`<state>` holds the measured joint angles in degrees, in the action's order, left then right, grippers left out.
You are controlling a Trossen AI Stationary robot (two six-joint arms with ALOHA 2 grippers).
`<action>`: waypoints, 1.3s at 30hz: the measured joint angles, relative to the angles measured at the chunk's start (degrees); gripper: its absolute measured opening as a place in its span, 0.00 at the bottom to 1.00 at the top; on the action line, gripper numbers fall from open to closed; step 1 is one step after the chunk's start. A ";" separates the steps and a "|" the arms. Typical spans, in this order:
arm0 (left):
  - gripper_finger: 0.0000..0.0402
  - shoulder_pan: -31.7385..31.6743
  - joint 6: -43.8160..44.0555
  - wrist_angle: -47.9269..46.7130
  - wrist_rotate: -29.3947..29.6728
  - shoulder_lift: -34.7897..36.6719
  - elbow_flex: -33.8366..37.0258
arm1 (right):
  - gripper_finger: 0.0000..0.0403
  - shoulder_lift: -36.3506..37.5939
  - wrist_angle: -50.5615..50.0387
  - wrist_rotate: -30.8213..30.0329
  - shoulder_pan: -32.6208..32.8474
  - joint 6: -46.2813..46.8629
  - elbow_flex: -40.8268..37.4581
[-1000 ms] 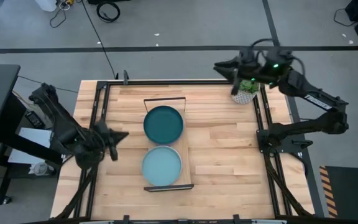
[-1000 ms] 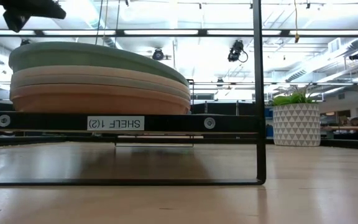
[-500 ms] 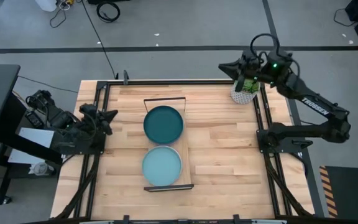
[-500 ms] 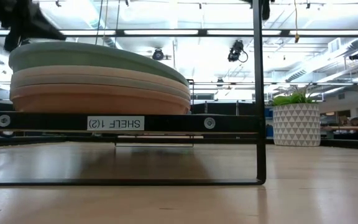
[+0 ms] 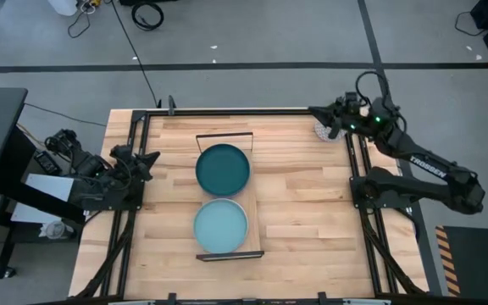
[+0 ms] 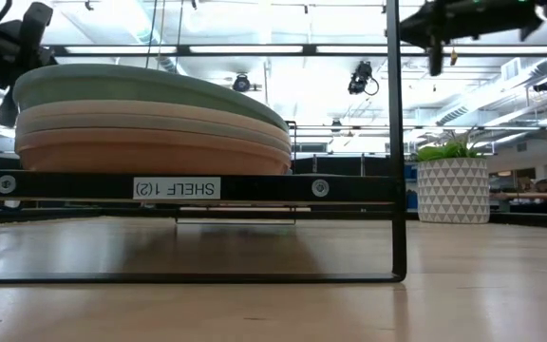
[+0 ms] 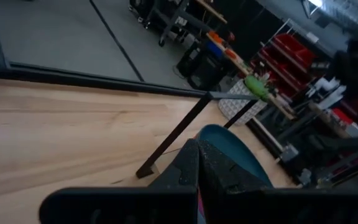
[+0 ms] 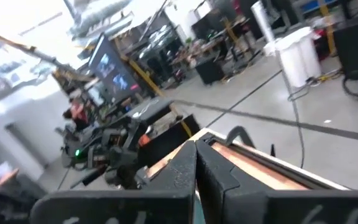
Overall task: Place and stack plates onto a shelf
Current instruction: Return to Home Position
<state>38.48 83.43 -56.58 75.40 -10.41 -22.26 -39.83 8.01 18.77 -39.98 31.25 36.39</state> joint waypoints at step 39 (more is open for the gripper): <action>0.00 2.25 -66.57 67.27 -18.45 1.92 8.60 | 0.03 33.24 8.81 -5.67 -2.70 18.54 -29.02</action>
<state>40.73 16.86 10.68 56.95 -8.49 -13.66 -6.60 16.82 13.10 -42.69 49.79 7.37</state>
